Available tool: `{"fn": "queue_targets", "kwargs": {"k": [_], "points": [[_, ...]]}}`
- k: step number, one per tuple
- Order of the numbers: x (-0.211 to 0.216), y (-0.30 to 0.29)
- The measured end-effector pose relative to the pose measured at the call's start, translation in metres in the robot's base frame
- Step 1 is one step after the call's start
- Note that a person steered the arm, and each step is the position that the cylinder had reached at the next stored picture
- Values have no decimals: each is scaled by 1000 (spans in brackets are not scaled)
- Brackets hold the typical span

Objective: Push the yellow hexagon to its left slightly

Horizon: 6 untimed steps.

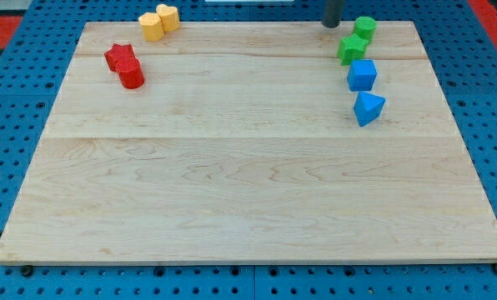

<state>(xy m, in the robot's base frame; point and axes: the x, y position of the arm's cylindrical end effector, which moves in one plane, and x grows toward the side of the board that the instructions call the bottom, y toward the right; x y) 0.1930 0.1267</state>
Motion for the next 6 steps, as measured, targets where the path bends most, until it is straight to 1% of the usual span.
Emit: {"fn": "queue_targets", "kwargs": {"k": [1, 2, 4, 5, 6], "points": [[3, -8], [4, -54], [0, -227], [7, -231], [14, -263]]}}
